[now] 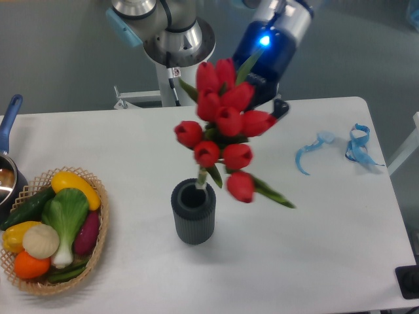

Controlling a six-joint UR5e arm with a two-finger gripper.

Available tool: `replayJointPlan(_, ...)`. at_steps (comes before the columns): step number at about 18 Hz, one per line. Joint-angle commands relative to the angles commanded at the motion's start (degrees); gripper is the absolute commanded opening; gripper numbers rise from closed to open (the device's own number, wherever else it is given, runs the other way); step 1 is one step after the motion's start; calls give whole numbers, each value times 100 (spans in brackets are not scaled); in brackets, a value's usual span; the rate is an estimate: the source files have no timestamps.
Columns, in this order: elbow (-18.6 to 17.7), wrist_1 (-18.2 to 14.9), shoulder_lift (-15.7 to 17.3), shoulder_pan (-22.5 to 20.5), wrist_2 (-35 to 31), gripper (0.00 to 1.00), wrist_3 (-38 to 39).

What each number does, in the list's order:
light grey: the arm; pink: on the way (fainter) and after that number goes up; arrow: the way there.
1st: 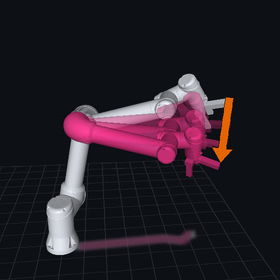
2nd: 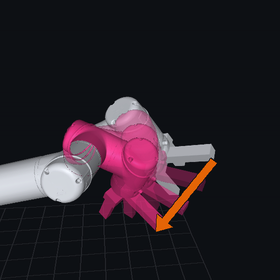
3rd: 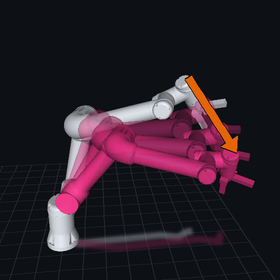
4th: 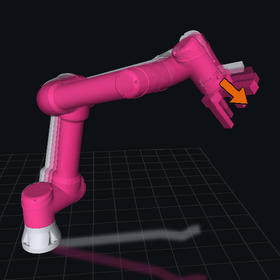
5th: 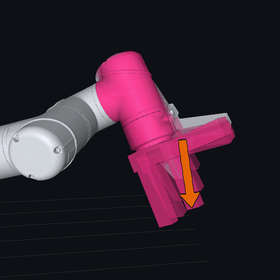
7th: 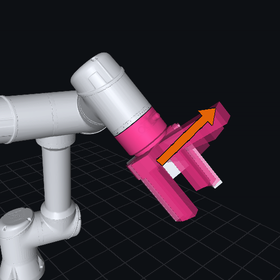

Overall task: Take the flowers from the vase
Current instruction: 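Lift the gripped tulips straight up out of the grey vase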

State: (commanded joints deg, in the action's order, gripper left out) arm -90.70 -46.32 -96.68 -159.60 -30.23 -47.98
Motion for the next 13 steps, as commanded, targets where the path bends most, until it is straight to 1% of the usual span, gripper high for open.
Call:
replayJointPlan(4, 0, 9, -245, -272, 0, 42, -544)
replayJointPlan(8, -35, 26, -448, -264, -35, 42, -783)
replayJointPlan(11, -70, 18, -484, -264, -53, 42, -897)
replayJointPlan(13, -158, 26, -466, -273, -53, 42, -906)
